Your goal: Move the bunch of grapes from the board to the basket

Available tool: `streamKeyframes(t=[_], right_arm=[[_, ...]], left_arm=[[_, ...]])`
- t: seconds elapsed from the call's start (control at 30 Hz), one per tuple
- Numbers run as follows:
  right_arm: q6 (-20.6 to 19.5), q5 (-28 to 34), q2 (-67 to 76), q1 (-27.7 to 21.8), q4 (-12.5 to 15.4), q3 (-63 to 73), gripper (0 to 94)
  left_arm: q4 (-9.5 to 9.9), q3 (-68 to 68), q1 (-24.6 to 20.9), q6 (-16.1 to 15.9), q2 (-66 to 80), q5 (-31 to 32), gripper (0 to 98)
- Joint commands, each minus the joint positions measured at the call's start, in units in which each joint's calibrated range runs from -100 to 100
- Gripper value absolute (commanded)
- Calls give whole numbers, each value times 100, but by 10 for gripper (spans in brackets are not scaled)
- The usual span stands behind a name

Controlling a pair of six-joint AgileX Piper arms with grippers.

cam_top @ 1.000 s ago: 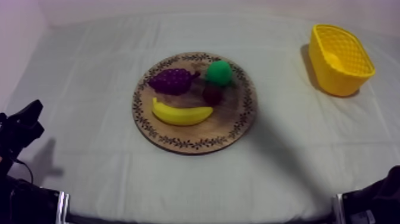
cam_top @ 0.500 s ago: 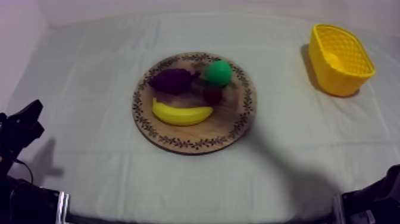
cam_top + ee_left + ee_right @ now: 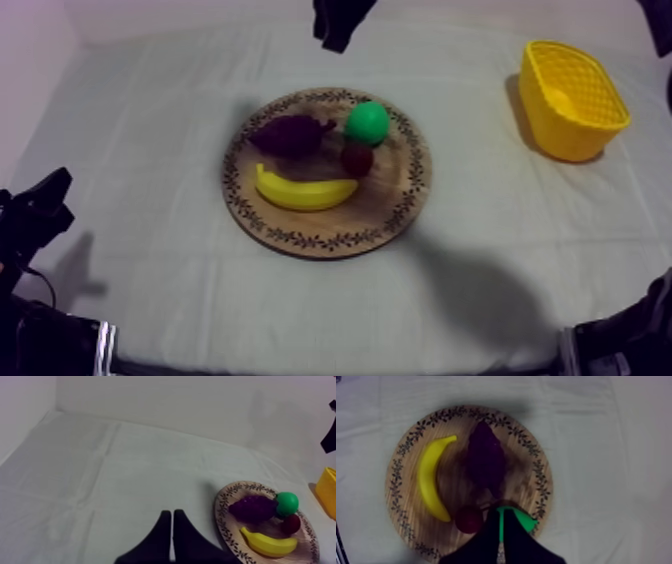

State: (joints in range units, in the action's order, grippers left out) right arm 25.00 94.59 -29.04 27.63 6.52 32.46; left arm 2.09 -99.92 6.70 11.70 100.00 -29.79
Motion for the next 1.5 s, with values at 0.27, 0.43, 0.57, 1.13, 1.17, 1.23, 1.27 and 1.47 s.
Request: streamKeyframes(t=[0.27,0.43,0.57,1.13,1.17,1.23,1.27,1.47], right_arm=[[-59,127,-402,64,-85,388,129],[-19,219,-462,74,-155,606,280],[18,239,-513,15,-100,744,421],[394,231,-1007,2,120,747,641],[426,227,-1076,2,152,751,644],[494,203,-1224,-5,221,766,648],[525,181,-1302,-10,257,778,649],[703,40,-1753,-59,452,830,651]], left_arm=[[-2,3,0,0,0,-4,1],[-2,3,0,0,0,-4,1],[-2,3,0,0,0,-4,1],[-2,3,0,0,0,-4,1],[-2,3,0,0,0,-4,1],[-2,3,0,0,0,-4,1],[-2,3,0,0,0,-4,1],[-2,3,0,0,0,-4,1]])
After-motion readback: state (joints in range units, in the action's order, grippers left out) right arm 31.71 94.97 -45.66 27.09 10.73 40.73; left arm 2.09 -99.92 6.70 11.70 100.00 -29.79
